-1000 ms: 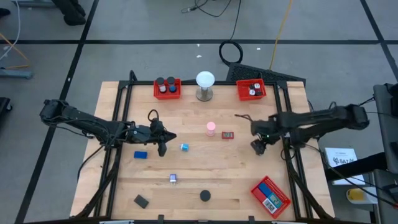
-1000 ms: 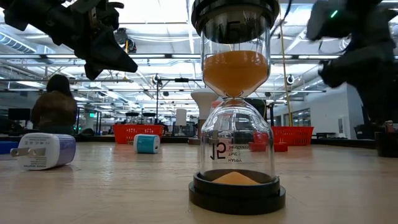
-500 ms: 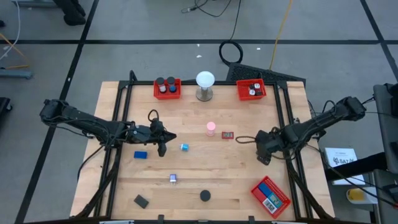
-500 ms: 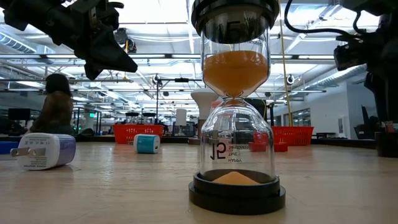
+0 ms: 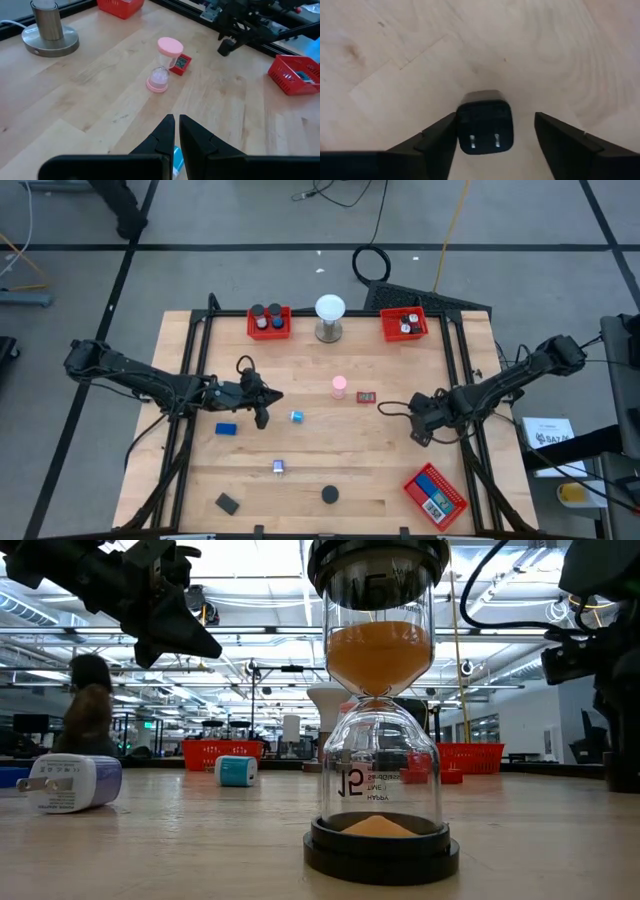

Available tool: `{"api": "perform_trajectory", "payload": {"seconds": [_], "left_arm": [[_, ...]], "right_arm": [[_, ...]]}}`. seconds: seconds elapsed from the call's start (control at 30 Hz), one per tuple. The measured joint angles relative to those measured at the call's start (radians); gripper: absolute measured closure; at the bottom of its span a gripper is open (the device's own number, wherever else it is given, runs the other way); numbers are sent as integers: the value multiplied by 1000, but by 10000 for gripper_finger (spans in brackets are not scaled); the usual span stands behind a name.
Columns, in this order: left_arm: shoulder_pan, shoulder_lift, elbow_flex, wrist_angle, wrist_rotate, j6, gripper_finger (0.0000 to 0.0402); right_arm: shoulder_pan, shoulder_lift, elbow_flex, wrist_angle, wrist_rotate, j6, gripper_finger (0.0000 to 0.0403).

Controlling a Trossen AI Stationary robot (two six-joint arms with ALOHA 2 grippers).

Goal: Pick & Place Office items
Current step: Put the black charger adapter into the top right red bin

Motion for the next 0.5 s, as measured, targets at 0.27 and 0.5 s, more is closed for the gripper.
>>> {"api": "perform_trajectory", "payload": {"seconds": [0.27,0.5], "left_arm": [[0,0,0,0,0,-11,376],[0,0,0,0,0,-22,376]], "right_arm": [[-3,-1,-1,39,-32,14,260],[-138,-27,123,12,-79,109,262]]}}
